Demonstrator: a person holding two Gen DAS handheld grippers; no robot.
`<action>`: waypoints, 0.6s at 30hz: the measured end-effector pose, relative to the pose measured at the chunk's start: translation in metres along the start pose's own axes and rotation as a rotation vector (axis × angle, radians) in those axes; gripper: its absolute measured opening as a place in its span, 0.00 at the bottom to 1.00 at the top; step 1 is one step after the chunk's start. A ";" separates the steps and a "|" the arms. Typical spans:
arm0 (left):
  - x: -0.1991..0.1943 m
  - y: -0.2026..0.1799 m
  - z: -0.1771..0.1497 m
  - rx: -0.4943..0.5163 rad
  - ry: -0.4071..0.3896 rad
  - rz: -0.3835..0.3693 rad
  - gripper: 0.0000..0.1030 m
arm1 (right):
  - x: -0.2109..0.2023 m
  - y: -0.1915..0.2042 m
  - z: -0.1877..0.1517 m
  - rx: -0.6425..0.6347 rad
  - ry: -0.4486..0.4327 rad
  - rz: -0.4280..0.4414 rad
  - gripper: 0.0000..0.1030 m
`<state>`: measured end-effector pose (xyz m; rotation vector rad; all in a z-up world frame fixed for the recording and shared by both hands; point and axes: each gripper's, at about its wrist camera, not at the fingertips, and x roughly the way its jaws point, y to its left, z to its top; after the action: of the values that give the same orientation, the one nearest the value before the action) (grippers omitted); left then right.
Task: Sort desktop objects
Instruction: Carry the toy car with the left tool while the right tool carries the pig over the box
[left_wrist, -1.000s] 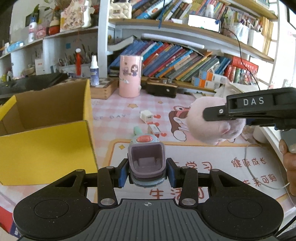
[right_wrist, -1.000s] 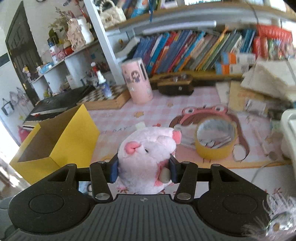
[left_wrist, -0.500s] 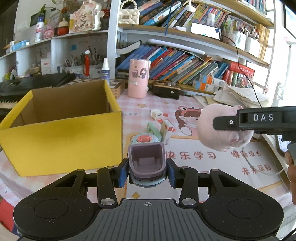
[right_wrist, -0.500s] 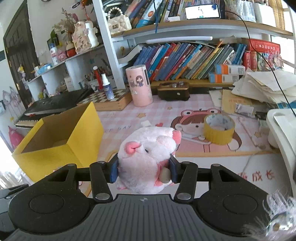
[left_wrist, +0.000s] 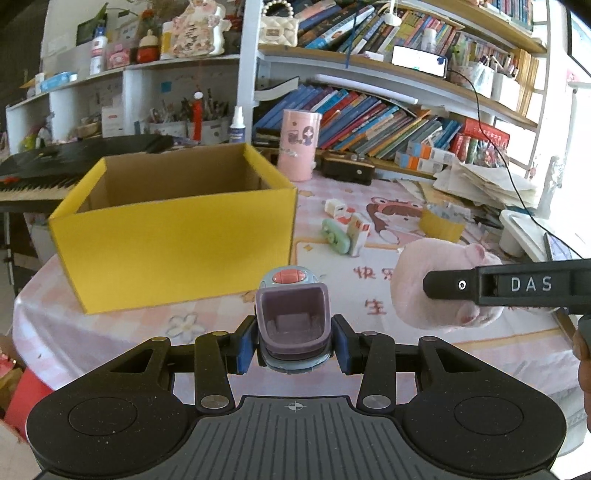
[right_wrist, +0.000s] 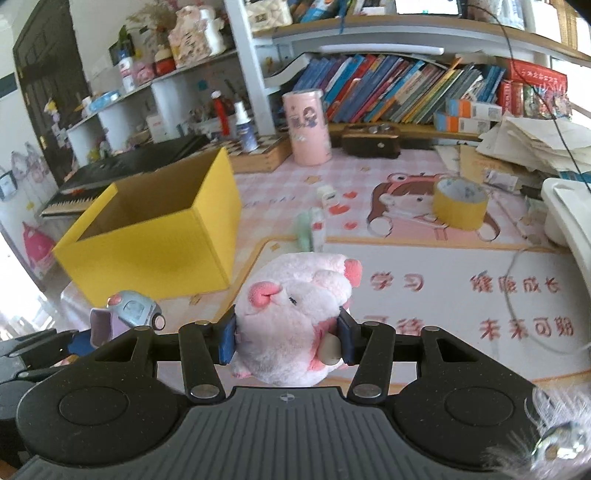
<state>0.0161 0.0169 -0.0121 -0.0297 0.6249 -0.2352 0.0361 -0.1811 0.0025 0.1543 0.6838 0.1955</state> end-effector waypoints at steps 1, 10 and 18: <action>-0.003 0.002 -0.002 -0.001 0.000 0.004 0.40 | -0.001 0.005 -0.003 -0.004 0.006 0.007 0.47; -0.029 0.032 -0.019 -0.046 -0.001 0.065 0.40 | 0.001 0.047 -0.022 -0.065 0.061 0.077 0.47; -0.045 0.053 -0.027 -0.094 -0.014 0.122 0.40 | 0.006 0.081 -0.029 -0.135 0.107 0.150 0.47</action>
<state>-0.0243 0.0802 -0.0133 -0.0839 0.6211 -0.0875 0.0116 -0.0985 -0.0070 0.0659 0.7634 0.3951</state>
